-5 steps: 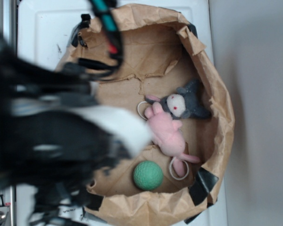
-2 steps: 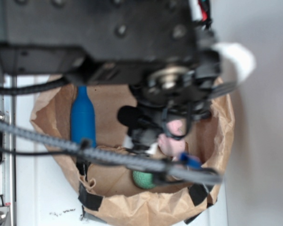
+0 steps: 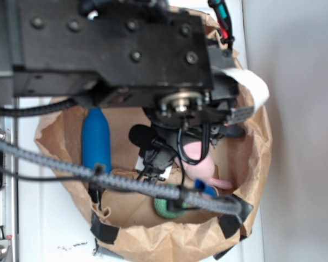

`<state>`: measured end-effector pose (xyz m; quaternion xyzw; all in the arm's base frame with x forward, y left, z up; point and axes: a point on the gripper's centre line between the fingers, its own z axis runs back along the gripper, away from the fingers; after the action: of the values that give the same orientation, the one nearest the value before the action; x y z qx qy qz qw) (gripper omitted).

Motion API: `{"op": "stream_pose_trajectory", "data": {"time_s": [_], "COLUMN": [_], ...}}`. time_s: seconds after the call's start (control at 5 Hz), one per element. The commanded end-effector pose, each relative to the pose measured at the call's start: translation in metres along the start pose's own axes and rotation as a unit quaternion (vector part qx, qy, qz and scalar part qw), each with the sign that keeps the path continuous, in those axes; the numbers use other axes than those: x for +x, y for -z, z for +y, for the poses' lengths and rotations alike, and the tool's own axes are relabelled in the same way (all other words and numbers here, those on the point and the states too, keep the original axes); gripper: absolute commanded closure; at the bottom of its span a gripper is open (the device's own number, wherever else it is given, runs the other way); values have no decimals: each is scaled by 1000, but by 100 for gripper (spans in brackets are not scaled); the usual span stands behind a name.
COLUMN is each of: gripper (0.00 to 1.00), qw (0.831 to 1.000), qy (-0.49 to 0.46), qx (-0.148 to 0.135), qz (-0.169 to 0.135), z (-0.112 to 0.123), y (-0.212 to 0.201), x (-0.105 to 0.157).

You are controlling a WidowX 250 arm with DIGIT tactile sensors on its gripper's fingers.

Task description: Grab the green ball.

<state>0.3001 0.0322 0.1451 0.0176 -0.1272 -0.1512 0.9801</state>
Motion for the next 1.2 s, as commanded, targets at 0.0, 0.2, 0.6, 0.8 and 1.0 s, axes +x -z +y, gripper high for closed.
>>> {"op": "stream_pose_trajectory", "data": {"time_s": [0.0, 0.2, 0.6, 0.8, 1.0], "gripper": [0, 0, 0, 0, 0], "qw": [999, 996, 992, 993, 992], "qy": [-9, 26, 111, 99, 91], "qx": [44, 89, 54, 32, -43], "qz": [-1, -5, -29, -49, -75], "z": [-7, -39, -87, -85, -63], "y": [13, 36, 52, 54, 46], "x": [0, -1, 20, 29, 26]}}
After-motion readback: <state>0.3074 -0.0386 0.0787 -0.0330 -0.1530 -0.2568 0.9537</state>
